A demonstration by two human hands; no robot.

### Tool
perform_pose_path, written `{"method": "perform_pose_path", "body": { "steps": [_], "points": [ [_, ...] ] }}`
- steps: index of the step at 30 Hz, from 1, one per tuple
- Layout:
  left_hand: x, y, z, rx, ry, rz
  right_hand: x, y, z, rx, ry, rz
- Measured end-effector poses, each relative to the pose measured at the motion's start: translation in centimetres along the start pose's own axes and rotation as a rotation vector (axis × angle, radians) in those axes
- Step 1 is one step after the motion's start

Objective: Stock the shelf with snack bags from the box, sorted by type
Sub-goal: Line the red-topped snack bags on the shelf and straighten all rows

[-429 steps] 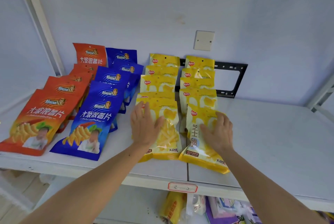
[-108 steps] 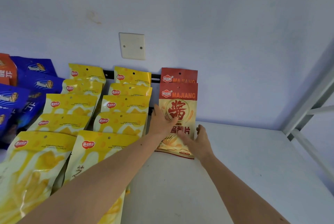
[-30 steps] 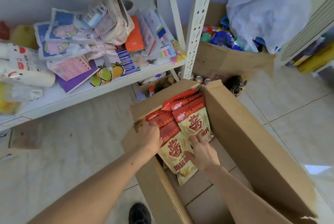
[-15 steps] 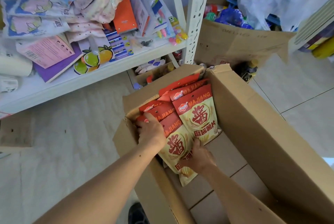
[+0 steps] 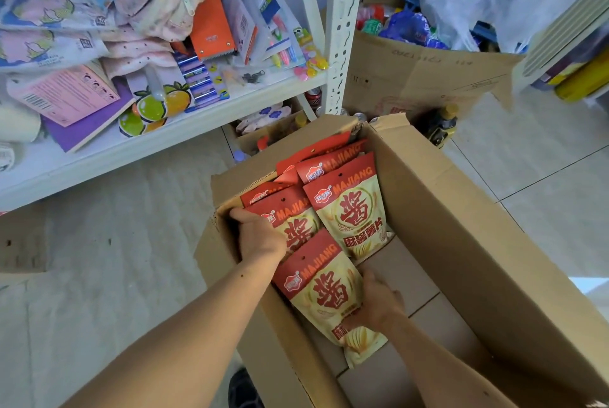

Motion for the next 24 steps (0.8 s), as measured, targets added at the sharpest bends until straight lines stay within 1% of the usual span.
{"method": "perform_pose_path", "body": {
  "steps": [3,5,8,10,13,18,21,24],
  "points": [
    [-0.2,-1.0,-0.5,-0.081,-0.003,-0.026,-1.8,-0.2,-0.5,0.024,0.127,0.073],
    [-0.3,-1.7,-0.7,-0.097,0.044,-0.027,-2.3,-0.4,-0.9,0.055,0.14,0.05],
    [0.2,-2.5,-0.8,-0.054,0.117,0.084,-2.6,-1.0,-1.5,0.066,0.16,0.026],
    [0.6,-3.2,-1.1,-0.041,0.088,0.146,-2.6,-1.4,-2.0,0.048,0.183,0.011],
    [0.9,-4.4,-2.1,0.011,-0.02,0.23,-2.1,-2.6,-3.5,0.045,0.209,-0.033],
    [-0.3,-6.7,-5.3,0.237,-0.276,0.284,-0.8,-5.0,-7.3,0.034,0.262,-0.072],
    [-1.7,-7.8,-7.7,0.306,-0.384,0.237,0.3,-6.9,-10.5,0.021,0.305,-0.106],
    [-3.6,-8.7,-10.6,0.342,-0.539,0.108,1.9,-9.0,-14.2,0.046,0.365,-0.128]
  ]
}}
Point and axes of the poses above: each hand's wrist, its own y-axis towards the middle knuckle, its own z-axis out of the palm, x = y × z, the point moved 2 cm from there along y, towards the middle knuckle, and after that the axes turned 15 degrees about -x, right-handed, at the moved point
